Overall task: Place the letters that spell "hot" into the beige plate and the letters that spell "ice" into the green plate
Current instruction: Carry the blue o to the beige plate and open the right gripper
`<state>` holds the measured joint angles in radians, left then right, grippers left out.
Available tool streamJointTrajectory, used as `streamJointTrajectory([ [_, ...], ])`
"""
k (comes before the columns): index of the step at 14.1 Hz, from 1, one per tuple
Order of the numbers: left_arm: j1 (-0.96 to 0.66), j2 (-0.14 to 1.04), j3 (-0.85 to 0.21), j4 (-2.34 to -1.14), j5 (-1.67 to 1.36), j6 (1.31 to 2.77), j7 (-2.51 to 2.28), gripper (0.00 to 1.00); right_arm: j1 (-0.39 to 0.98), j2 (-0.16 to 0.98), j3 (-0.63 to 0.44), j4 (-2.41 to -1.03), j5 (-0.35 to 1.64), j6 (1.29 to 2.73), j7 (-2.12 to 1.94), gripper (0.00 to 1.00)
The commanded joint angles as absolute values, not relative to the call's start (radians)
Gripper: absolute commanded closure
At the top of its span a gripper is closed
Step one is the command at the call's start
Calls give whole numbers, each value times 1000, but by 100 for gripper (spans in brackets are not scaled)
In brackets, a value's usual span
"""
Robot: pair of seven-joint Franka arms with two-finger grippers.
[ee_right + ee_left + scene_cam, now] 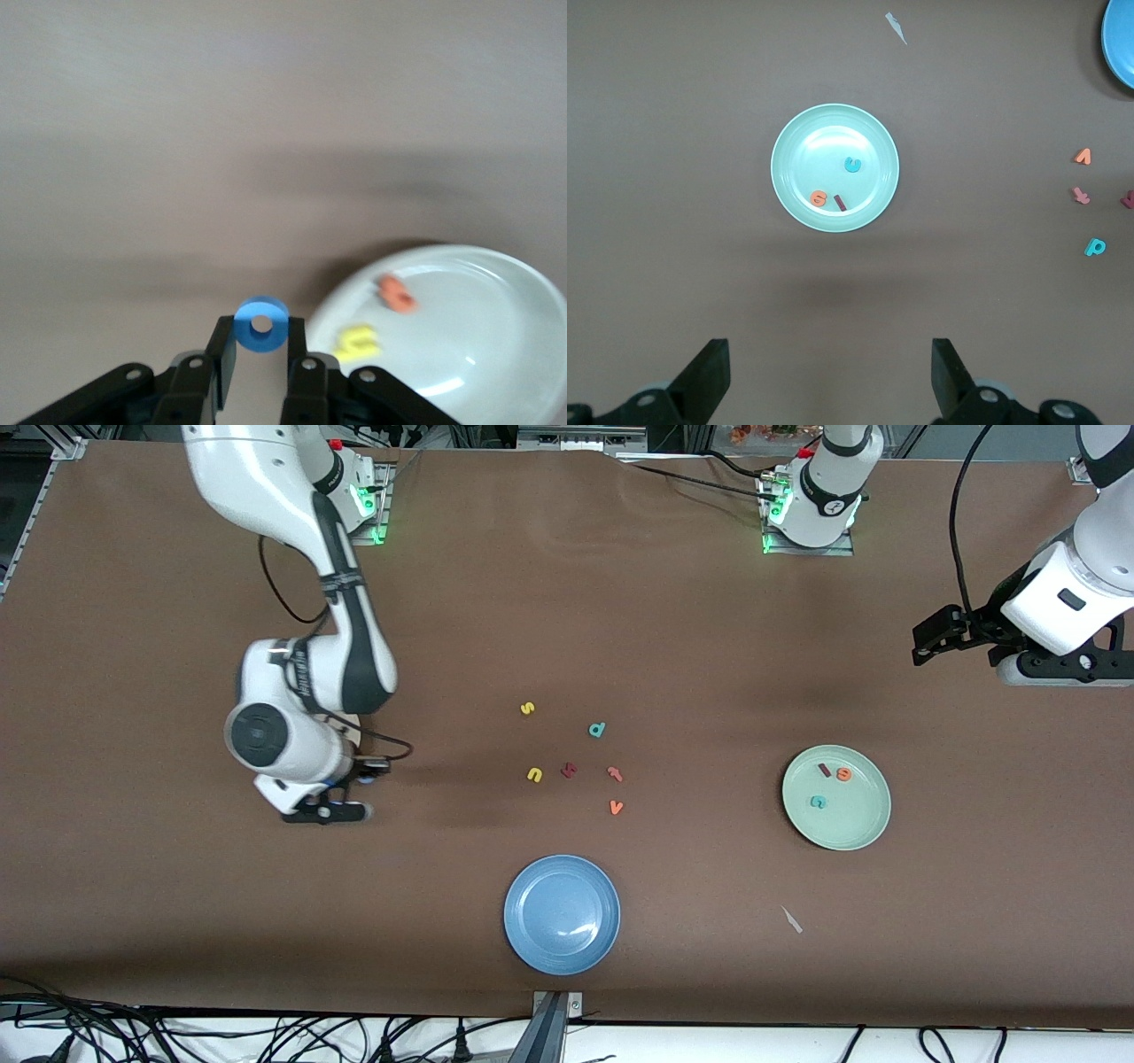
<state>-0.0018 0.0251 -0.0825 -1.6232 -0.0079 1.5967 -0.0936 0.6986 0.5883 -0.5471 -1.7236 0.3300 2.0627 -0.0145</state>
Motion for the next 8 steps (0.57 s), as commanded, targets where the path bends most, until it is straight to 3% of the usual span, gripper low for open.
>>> streamJointTrajectory([
  [1, -2, 41, -87, -1589, 11, 1572, -78, 0, 709, 454, -616, -1952, 348, 2153, -139, 93],
  [4, -2, 41, -87, -1589, 11, 1572, -78, 0, 706, 457, -632, -2043, 354, 2261, -172, 87],
  [5, -2, 41, -87, -1589, 9, 1572, -80, 0, 706, 457, -632, -2058, 356, 2273, -166, 57],
  [6, -3, 41, -89, -1588, 9, 1572, -84, 0, 706, 457, -634, -2053, 356, 2261, -154, 1],
  [8, -5, 41, -91, -1588, 9, 1572, -84, 0, 704, 460, -634, -1972, 354, 2153, -100, 0],
])
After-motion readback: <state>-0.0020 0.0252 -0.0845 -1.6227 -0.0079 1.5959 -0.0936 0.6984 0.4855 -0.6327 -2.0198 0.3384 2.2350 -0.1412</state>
